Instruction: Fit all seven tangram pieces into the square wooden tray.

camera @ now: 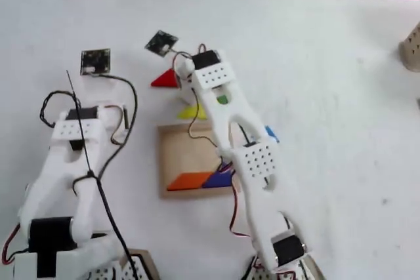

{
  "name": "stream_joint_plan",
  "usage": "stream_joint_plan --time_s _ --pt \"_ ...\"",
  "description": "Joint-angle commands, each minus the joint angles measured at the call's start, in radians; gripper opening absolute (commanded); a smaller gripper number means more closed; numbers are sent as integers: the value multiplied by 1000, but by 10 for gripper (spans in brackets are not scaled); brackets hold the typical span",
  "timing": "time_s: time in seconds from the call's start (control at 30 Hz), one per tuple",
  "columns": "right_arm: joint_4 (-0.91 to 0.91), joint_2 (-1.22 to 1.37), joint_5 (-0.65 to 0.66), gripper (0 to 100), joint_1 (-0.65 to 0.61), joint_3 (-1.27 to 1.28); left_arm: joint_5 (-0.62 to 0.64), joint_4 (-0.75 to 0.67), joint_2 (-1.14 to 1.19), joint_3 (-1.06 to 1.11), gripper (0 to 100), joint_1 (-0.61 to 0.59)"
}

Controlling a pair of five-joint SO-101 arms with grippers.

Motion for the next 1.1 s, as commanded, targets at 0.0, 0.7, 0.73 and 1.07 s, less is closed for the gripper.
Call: stream_joint_plan --time_s 0.0,0.7,0.73,1.07 --pt "62 -5 0 239 28 -38 -8 5 -5 -48 23 -10" --pt "-10 58 -26 202 -27 -71 -9 3 -5 -38 23 -8" --pt "-12 59 -58 189 -24 -81 -9 3 -5 -38 23 -7" --pt "16 45 -201 15 8 -107 -9 3 -5 -38 23 -8"
